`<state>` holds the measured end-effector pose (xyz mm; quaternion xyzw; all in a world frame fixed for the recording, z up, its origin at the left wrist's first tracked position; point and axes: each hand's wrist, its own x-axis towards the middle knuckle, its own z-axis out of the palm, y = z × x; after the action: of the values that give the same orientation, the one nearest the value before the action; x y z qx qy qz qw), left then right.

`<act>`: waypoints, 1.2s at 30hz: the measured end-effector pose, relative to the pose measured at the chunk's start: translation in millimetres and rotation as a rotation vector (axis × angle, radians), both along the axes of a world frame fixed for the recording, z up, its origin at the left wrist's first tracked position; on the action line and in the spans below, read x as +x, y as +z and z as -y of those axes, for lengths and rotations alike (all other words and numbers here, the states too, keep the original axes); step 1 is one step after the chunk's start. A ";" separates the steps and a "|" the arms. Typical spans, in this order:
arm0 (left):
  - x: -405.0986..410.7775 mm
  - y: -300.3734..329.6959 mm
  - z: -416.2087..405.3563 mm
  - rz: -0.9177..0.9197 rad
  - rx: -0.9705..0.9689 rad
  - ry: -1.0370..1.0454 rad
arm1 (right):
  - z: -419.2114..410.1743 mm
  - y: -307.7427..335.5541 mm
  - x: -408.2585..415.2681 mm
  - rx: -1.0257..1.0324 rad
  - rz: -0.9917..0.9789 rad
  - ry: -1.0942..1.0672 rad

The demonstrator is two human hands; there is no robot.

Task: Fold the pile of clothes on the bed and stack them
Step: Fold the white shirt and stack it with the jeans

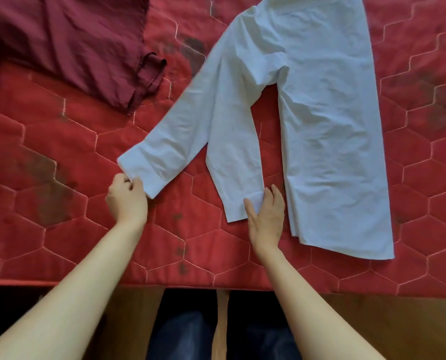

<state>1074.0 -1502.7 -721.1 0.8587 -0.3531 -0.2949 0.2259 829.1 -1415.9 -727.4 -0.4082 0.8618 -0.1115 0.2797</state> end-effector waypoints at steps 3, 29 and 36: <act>28.6 -16.2 -8.4 -0.145 0.168 0.057 | 6.4 5.6 4.8 -0.035 -0.060 -0.071; 86.5 -1.4 -4.0 -0.238 0.016 -0.227 | 56.2 25.7 156.8 0.057 0.356 -0.093; 74.0 -0.6 31.8 0.101 0.152 -0.523 | 60.0 15.8 178.9 0.193 0.468 -0.240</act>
<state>1148.0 -1534.4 -721.6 0.7664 -0.5507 -0.3255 0.0592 1008.0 -1476.0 -711.7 -0.2379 0.8227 -0.1524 0.4934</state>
